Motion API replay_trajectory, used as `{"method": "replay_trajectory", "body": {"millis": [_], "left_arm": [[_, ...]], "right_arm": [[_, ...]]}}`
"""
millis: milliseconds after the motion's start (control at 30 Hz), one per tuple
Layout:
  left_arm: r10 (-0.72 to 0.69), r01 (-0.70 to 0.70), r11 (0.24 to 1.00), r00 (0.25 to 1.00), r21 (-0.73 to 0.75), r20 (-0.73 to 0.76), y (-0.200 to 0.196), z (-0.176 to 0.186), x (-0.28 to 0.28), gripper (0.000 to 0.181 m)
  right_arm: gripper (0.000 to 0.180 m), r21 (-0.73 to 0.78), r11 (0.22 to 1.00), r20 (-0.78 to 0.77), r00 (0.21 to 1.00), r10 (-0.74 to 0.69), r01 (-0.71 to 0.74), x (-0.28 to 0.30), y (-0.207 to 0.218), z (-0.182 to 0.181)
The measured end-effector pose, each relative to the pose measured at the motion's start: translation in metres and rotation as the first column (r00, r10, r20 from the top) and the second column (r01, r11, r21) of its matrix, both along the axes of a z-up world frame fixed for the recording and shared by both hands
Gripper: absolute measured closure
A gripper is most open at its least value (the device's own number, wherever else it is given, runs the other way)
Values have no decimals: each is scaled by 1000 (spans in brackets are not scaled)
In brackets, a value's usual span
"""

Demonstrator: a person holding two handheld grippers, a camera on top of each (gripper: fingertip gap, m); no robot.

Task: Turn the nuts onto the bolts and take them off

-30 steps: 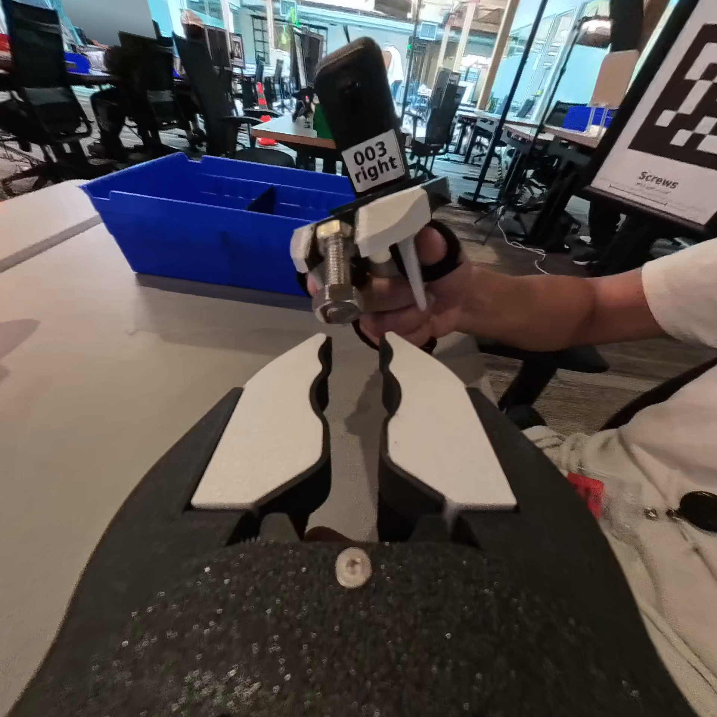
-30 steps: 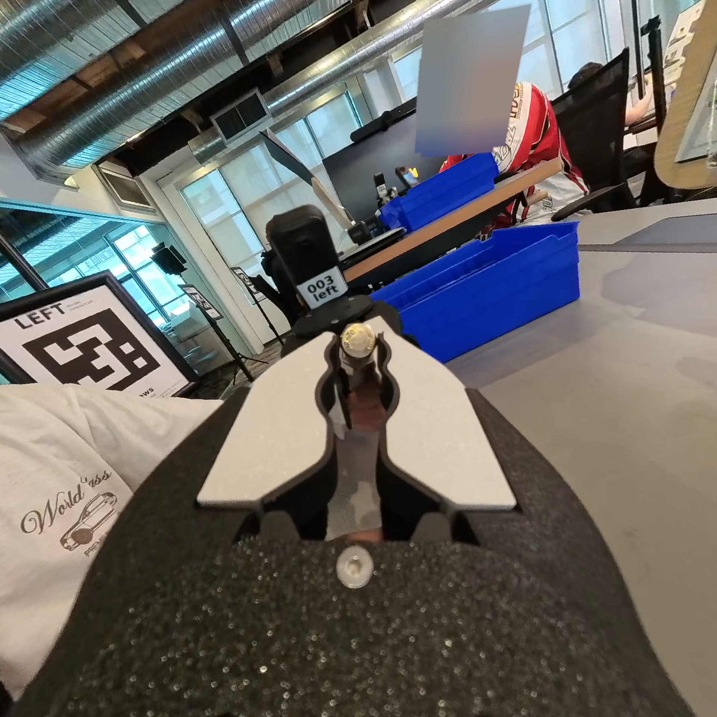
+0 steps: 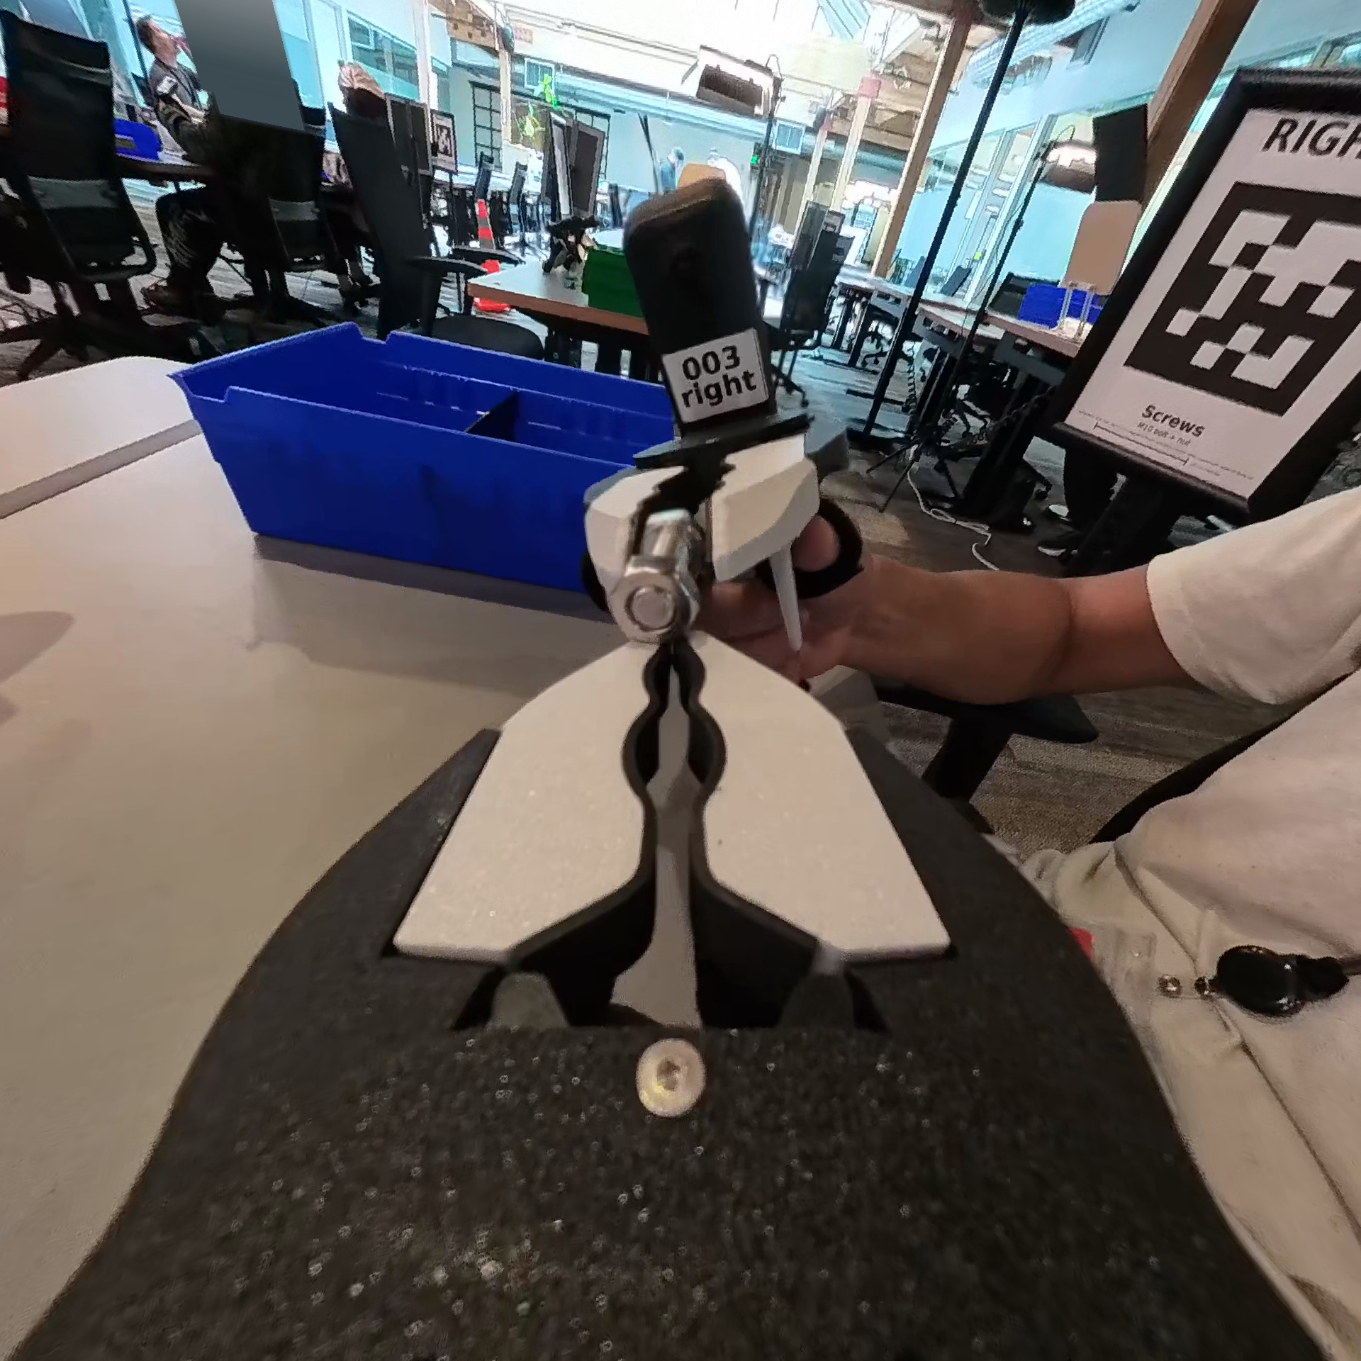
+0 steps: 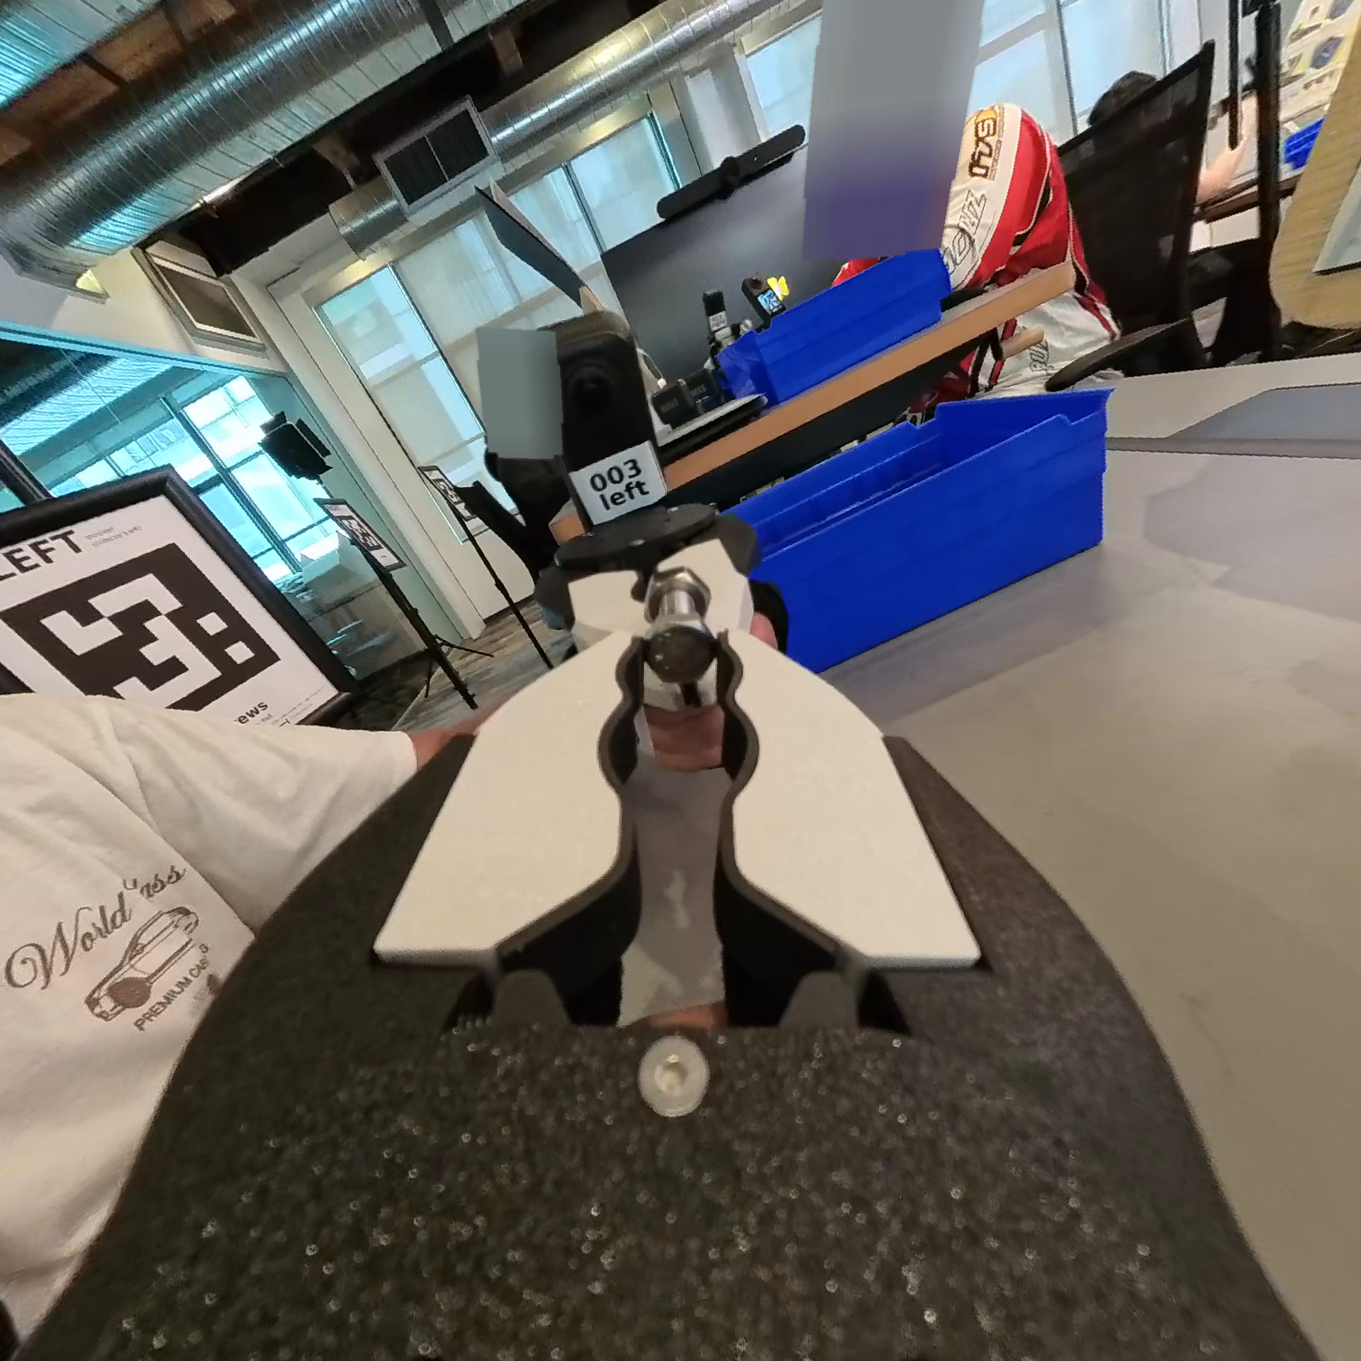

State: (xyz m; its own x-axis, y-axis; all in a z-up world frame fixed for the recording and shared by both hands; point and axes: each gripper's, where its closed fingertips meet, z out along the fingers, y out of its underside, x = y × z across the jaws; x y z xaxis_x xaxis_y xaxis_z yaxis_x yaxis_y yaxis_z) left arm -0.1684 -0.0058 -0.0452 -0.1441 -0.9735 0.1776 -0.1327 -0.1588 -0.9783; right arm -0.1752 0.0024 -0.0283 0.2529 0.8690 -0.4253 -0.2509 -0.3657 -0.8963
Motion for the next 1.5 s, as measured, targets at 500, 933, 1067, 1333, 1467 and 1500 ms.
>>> {"method": "replay_trajectory", "body": {"millis": [500, 933, 1067, 1333, 1467, 1500], "left_arm": [[49, -67, 927, 997, 368, 57, -10, 21, -15, 132], [117, -99, 942, 992, 320, -36, 11, -4, -8, 130], [137, -169, 909, 984, 381, 109, 3, 24, -12, 135], [169, -115, 915, 979, 387, -110, 12, -25, 3, 125], [160, -121, 928, 984, 354, -83, 14, -19, -1, 128], [154, -128, 926, 987, 354, -46, 11, -10, -2, 130]], "right_arm": [[162, -136, 989, -107, 993, 45, -59, 7, 8, -9], [162, -164, 983, -192, 980, 49, -81, 9, 7, 2], [162, -202, 977, -198, 980, 28, -68, 12, 12, -4], [162, -178, 979, -201, 978, 59, -96, 5, 4, 3], [162, -169, 983, -186, 982, 41, -73, 8, 6, 4], [162, -173, 983, -183, 983, 36, -68, 9, 8, 2]]}}
